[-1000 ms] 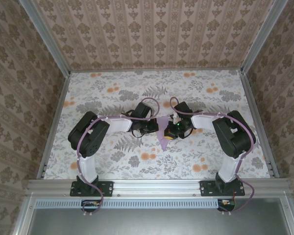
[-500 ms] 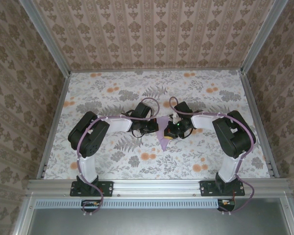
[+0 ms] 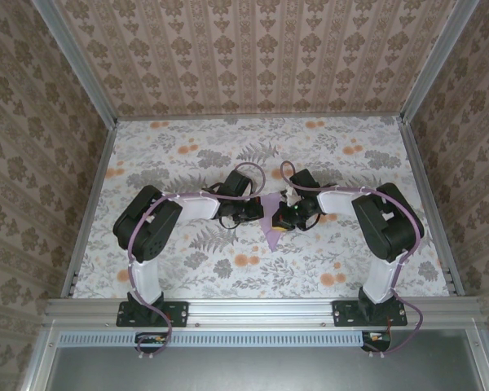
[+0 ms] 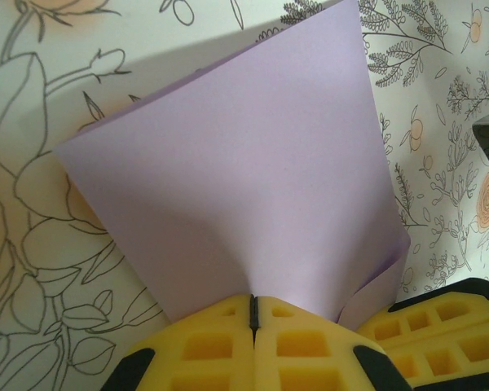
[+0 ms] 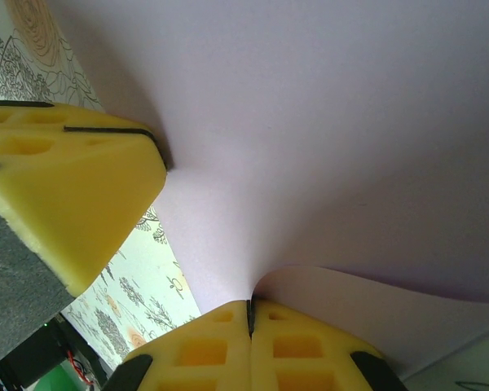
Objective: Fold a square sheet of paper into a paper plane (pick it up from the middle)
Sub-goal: Third fold the triangle at the center of the table.
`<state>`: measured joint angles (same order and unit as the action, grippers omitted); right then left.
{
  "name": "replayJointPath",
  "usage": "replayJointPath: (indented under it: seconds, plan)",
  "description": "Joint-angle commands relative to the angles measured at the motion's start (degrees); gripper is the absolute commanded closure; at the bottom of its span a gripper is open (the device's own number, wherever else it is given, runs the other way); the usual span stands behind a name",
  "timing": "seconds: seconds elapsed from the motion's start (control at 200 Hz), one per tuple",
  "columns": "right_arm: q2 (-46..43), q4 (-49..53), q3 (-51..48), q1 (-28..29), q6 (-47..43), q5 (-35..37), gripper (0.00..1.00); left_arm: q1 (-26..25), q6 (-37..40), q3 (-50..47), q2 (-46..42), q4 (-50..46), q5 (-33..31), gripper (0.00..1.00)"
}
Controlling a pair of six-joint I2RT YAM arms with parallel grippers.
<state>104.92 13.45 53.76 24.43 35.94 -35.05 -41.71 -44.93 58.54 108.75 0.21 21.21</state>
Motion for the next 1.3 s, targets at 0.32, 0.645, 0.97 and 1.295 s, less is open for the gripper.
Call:
replayJointPath:
  seconds: [0.32, 0.645, 0.97, 1.295]
  plan:
    - [1.9, 2.5, -0.3, 0.4, -0.8, 2.3, 0.72, 0.7, -1.4, -4.0, -6.4, -3.6, -3.8, 0.80]
    - [1.6, 2.5, -0.6, 0.4, -0.4, 2.7, 0.57, 0.7, -1.4, -7.0, -9.2, 0.4, -1.4, 0.68]
    - [1.5, 2.6, -1.0, 0.4, -0.9, 2.8, 0.53, -0.3, -1.1, -7.3, -7.9, 5.0, 2.6, 0.67]
    - [1.9, 3.0, -1.1, 0.2, -1.1, 2.9, 0.80, -1.8, -0.2, -5.2, -5.2, 2.6, 3.3, 0.73]
